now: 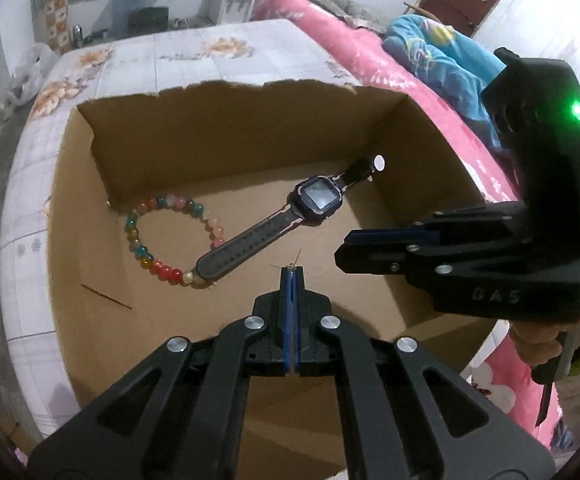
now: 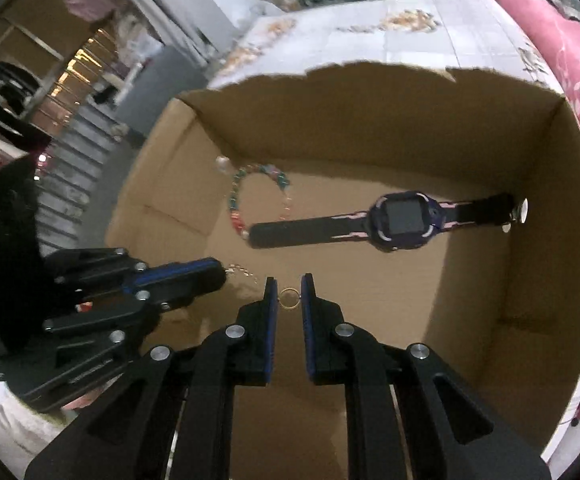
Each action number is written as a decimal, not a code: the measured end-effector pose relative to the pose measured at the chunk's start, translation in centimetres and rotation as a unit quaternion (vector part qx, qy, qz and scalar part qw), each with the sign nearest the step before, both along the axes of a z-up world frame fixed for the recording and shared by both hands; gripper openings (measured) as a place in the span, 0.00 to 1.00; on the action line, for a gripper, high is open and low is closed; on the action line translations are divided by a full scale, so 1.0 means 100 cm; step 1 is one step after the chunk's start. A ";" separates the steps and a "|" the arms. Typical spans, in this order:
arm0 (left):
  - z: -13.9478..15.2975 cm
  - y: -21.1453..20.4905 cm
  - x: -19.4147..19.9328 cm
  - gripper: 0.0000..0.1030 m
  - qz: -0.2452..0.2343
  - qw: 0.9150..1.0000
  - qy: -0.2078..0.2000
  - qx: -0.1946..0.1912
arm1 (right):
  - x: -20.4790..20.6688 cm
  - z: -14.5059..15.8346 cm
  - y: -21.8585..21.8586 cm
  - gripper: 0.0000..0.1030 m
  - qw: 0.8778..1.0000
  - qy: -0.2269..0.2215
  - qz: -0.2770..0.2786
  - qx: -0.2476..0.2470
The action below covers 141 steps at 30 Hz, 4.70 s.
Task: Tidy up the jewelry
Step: 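Carry both earrings over the box and open both tools to drop them, then withdraw both tools from the box back toward the remaining earrings, then lower the left tool onto a gold earring on the flower print and close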
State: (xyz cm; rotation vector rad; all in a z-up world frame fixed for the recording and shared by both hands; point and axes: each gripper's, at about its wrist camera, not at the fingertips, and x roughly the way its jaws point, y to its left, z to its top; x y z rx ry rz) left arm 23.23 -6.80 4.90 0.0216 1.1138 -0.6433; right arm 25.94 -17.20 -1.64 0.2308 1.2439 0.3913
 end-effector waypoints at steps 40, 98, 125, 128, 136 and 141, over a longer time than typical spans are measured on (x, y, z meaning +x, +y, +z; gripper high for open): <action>0.020 0.010 -0.176 0.14 -0.065 0.984 -0.163 0.012 | -0.206 0.040 -0.065 0.22 0.984 -0.143 -0.068 0.082; -0.030 0.003 -0.129 0.22 0.085 0.988 -0.096 0.082 | -0.157 0.006 -0.058 0.22 0.979 -0.128 -0.089 0.129; -0.071 -0.080 -0.175 0.15 -0.114 0.987 -0.079 0.078 | -0.224 -0.050 -0.044 0.22 0.990 -0.113 -0.084 0.031; -0.072 -0.080 -0.174 0.15 -0.113 0.987 -0.074 0.086 | -0.224 -0.050 -0.047 0.22 0.989 -0.115 -0.087 0.034; -0.073 -0.083 -0.175 0.15 -0.111 0.985 -0.076 0.107 | -0.227 -0.049 -0.051 0.22 0.988 -0.120 -0.089 0.037; -0.074 -0.089 -0.178 0.15 -0.123 0.980 -0.085 0.130 | -0.226 -0.049 -0.047 0.22 0.988 -0.123 -0.087 0.037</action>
